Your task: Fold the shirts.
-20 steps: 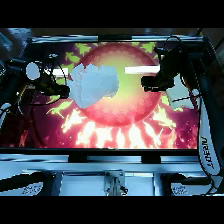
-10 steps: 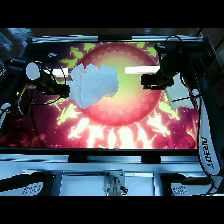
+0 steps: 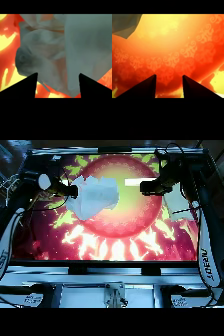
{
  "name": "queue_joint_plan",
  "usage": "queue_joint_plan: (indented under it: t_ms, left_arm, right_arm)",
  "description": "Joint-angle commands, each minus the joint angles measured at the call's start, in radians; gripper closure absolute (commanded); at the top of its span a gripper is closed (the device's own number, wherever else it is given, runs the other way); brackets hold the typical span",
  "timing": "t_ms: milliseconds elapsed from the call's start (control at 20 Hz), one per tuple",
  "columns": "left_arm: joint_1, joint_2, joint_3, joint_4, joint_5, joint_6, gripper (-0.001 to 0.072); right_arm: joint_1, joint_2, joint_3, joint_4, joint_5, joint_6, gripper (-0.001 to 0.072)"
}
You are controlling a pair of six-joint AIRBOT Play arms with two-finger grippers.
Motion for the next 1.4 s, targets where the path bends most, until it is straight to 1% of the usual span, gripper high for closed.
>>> queue_joint_plan:
  t_ms: [0,50,100,300,350,400,450,550,650,750,800,850,900,1000,1100,1150,1200,1250,1300,1350]
  left_arm:
    - [0.004,-0.201,0.103,-0.124,0.027,0.037,0.0084]
    - [0.004,-0.245,0.124,-0.166,0.027,0.08,0.0084]
    - [0.004,-0.279,0.139,-0.194,0.027,0.094,0.0084]
    - [0.004,-0.345,0.143,-0.264,0.054,0.093,0.0097]
    - [0.004,-0.345,0.144,-0.265,0.068,0.081,0.0207]
    - [0.006,-0.341,0.154,-0.266,0.069,0.077,0.0447]
    - [0.011,-0.333,0.184,-0.266,0.051,0.079,0.0656]
    - [0.013,-0.305,0.294,-0.265,-0.024,0.095,0.0661]
    - [0.002,-0.236,0.421,-0.264,-0.073,0.158,0.0662]
    - [-0.032,-0.11,0.505,-0.264,-0.043,0.243,0.0661]
    - [-0.053,-0.028,0.504,-0.264,-0.005,0.268,0.0662]
    - [-0.074,0.058,0.495,-0.264,0.017,0.267,0.0662]
    - [-0.097,0.135,0.477,-0.265,0.011,0.256,0.0662]
    - [-0.153,0.241,0.42,-0.265,-0.056,0.173,0.0661]
    - [-0.251,0.288,0.338,-0.265,-0.149,0.101,0.0661]
    - [-0.312,0.287,0.294,-0.265,-0.167,0.073,0.0661]
    - [-0.38,0.278,0.239,-0.265,-0.15,0.07,0.0661]
    - [-0.456,0.263,0.169,-0.265,-0.091,0.069,0.0661]
    - [-0.53,0.241,0.096,-0.265,-0.003,0.066,0.0661]
    - [-0.591,0.211,0.033,-0.265,0.087,0.038,0.066]
  right_arm:
    - [0.001,0.0,0.0,-0.01,0.01,-0.071,0.0267]
    - [0.001,0.0,0.0,-0.01,0.011,-0.084,0.0267]
    - [0.001,0.0,0.0,-0.01,0.01,-0.084,0.0267]
    - [0.001,0.0,0.0,-0.004,0.009,-0.082,0.0267]
    - [0.001,0.0,0.0,-0.004,0.008,-0.082,0.0267]
    - [0.001,0.0,0.0,-0.005,0.006,-0.082,0.0268]
    - [0.001,0.0,0.0,-0.006,0.011,-0.083,0.0267]
    - [0.0,0.002,0.007,-0.01,0.018,-0.083,0.0267]
    - [0.0,0.016,0.05,-0.014,-0.009,-0.083,0.0267]
    - [0.0,0.072,0.101,-0.055,-0.01,-0.082,0.0267]
    - [0.0,0.11,0.134,-0.092,-0.01,-0.082,0.0267]
    - [0.0,0.158,0.166,-0.136,-0.008,-0.08,0.0267]
    - [0.0,0.207,0.188,-0.182,-0.005,-0.069,0.0267]
    - [0.0,0.309,0.215,-0.263,-0.006,-0.022,0.0267]
    - [0.0,0.405,0.216,-0.286,-0.014,0.016,0.0267]
    - [0.0,0.444,0.216,-0.286,-0.028,0.031,0.0268]
    - [0.0,0.472,0.216,-0.286,-0.046,0.04,0.0267]
    - [0.0,0.494,0.216,-0.286,-0.073,0.044,0.0267]
    - [0.0,0.506,0.216,-0.287,-0.104,0.045,0.0267]
    - [0.0,0.509,0.216,-0.286,-0.148,0.046,0.0267]
